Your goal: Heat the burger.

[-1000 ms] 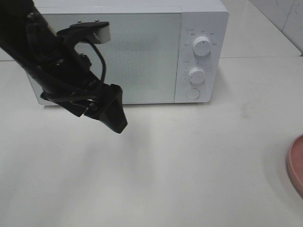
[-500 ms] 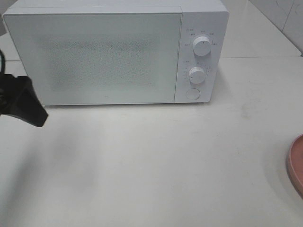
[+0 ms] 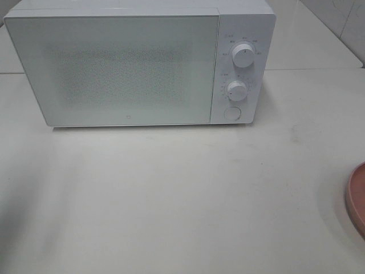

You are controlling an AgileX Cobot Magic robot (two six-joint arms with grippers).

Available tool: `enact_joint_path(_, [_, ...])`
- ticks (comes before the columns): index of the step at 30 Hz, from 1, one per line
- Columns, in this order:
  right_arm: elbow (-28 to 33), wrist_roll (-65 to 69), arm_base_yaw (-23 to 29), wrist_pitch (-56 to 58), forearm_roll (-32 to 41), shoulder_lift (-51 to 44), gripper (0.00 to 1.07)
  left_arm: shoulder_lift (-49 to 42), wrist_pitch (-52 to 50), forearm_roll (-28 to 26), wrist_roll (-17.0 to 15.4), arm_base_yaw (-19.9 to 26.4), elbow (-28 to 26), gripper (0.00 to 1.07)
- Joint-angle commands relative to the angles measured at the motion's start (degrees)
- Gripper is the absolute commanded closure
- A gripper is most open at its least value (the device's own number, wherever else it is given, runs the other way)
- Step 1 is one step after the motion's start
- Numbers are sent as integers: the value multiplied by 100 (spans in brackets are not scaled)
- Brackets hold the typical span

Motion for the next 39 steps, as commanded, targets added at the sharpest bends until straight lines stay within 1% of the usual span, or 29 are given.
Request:
enact_joint_path(1, [11,-69,-23,6,-6,-155,32,-487,149,315,-315,23,195,6])
enact_joint_path(2, [11,-69,-23,6,-6,-155,32,-487,149,315,-315,23,195,6])
enact_joint_path(3, [11,-69,-23,6,-6,-155,32,-825,143,510,-504,23,309,6])
enact_joint_path(4, [11,-69,-23,6,-6,-155,32,-1014,138,613,-619,23,378,6])
enact_joint_path(5, [11,-69,-23,6,-6,-155,32,-1014,138,613,-619,23,378,6])
enact_joint_path(7, [11,-69,-23,6,-6,-155,32,-1730,138,945,-1031,23,647,6])
enact_joint_path(8, [11,-69,-23,6,-6,-155,32,-1730,138,945,-1031,23,647,6])
enact_joint_path(9, [11,-69,-23,6,-6,-155,32,-1931,138,1026,-1146,23,699,6])
enact_joint_path(10, [11,-69,-23,6,-6,-155,32,-2315,132,1094,-1266,23,779,6])
enact_joint_path(11, [11,-69,-23,6,-6,-155,32,-2315,132,1094,-1266,23,779,6])
enact_joint_path(13, [11,-69,-23,6,-6,-155,32,-2807,160,1094,-1266,23,894,6])
enact_joint_path(14, [11,-69,-23,6,-6,-155,32,-2807,160,1094,-1266,23,894,6])
enact_joint_path(16, [11,-69,-23,6,-6,-155,32,-3231,338,1100,-1266,23,928,6])
enact_joint_path(18, [11,-69,-23,6,-6,-155,32,-3346,384,1089,-1266,23,951,6])
enact_joint_path(19, [11,-69,-23,6,-6,-155,32,-3650,498,1100,-1266,23,1020,6])
enact_joint_path(21, [11,-69,-23,6,-6,-155,32,-3764,533,1100,-1266,23,1049,6])
enact_joint_path(22, [11,-69,-23,6,-6,-155,32,-4039,516,1100,-1266,23,1054,6])
enact_joint_path(26, [11,-69,-23,6,-6,-155,32,-4389,516,1100,-1209,23,1054,6])
enact_joint_path(27, [11,-69,-23,6,-6,-155,32,-4658,516,1106,-1175,23,1054,6])
enact_joint_path(29, [11,-69,-23,6,-6,-155,32,-4790,516,1106,-1152,23,1054,6])
enact_joint_path(30, [11,-69,-23,6,-6,-155,32,-5025,516,1100,-1089,23,1054,6])
enact_joint_path(36, [11,-69,-23,6,-6,-155,32,-5689,516,1117,-1089,23,1054,6])
enact_joint_path(39, [11,-69,-23,6,-6,-155,32,-5867,516,1117,-1089,23,1054,6])
